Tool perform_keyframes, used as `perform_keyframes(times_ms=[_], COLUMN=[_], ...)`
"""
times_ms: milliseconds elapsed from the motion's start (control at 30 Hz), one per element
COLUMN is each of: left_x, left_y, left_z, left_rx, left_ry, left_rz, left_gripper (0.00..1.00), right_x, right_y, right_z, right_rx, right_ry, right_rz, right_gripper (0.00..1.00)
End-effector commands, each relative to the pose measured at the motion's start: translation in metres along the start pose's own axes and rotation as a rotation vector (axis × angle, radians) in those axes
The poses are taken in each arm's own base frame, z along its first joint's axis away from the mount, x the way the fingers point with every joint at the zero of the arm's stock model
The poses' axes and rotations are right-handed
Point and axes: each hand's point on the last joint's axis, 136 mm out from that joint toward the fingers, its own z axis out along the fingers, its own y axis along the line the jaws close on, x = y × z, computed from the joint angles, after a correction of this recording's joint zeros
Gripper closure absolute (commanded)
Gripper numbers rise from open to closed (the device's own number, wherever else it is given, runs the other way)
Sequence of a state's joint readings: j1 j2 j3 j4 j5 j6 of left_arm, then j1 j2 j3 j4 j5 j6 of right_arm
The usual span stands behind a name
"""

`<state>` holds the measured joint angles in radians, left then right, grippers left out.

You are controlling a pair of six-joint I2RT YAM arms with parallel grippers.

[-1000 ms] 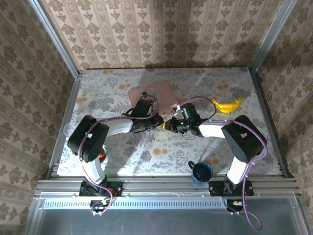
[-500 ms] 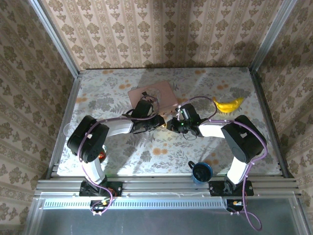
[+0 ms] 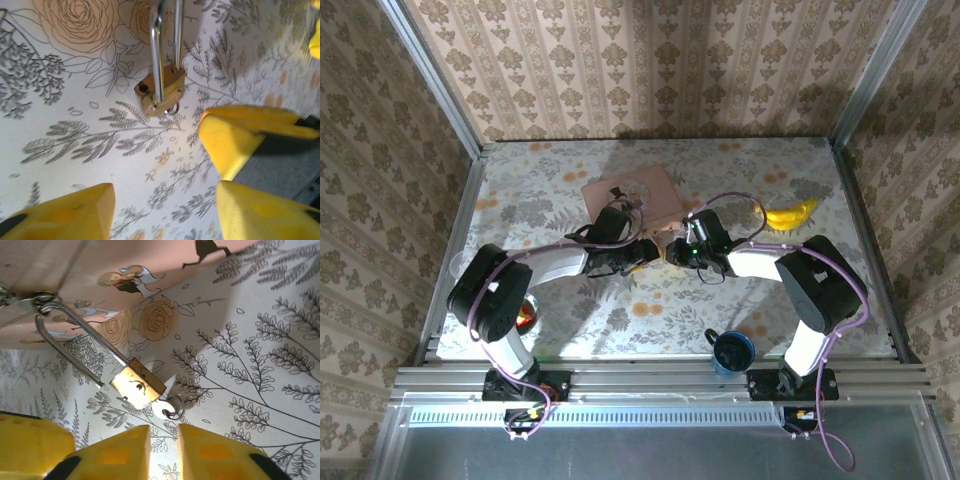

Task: Unlock the padlock with the key

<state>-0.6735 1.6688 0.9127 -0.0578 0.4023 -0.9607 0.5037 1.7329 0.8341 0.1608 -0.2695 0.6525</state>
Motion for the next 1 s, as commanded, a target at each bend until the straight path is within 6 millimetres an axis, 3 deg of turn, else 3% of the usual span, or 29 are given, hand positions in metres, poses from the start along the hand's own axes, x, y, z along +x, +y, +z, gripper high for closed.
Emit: perform_keyframes(times_ms=[0, 133, 233, 400, 600, 767, 967], left_x=[-0.004, -0.015, -0.024, -0.047, -0.084, -0.1, -0.113], left_y=[-0.002, -0.007, 0.001, 0.031, 0.066, 0.082, 0.094], left_z=[-0.028, -0.059, -0.082, -0.119, -0.156, -0.165, -0.162], left_rx=[-0.048, -0.096, -0.177, -0.303, -0.326, -0.318, -0.333], left_ry=[-0.038, -0.112, -0.172, -0.27, -0.416, -0.45, -0.451], left_rz=[0.044, 0.11, 0.155, 0.161, 0.081, 0.044, 0.028], left_gripper=[0.29, 0.0, 0.0, 0.0, 0.0, 0.0, 0.0], right_x=[-0.02, -0.027, -0.033, -0.04, -0.044, -0.047, -0.049], right_y=[0.011, 0.016, 0.023, 0.035, 0.042, 0.043, 0.04], right_z=[-0.018, -0.023, -0.025, -0.024, -0.016, -0.01, -0.005], right_rx=[0.02, 0.037, 0.026, 0.006, -0.012, -0.038, -0.052], right_ry=[-0.047, -0.046, -0.043, -0.019, 0.051, 0.087, 0.104], right_rz=[-0.121, -0.21, -0.265, -0.322, -0.365, -0.368, -0.348], right_gripper=[0.74, 0.7, 0.69, 0.67, 0.66, 0.66, 0.66])
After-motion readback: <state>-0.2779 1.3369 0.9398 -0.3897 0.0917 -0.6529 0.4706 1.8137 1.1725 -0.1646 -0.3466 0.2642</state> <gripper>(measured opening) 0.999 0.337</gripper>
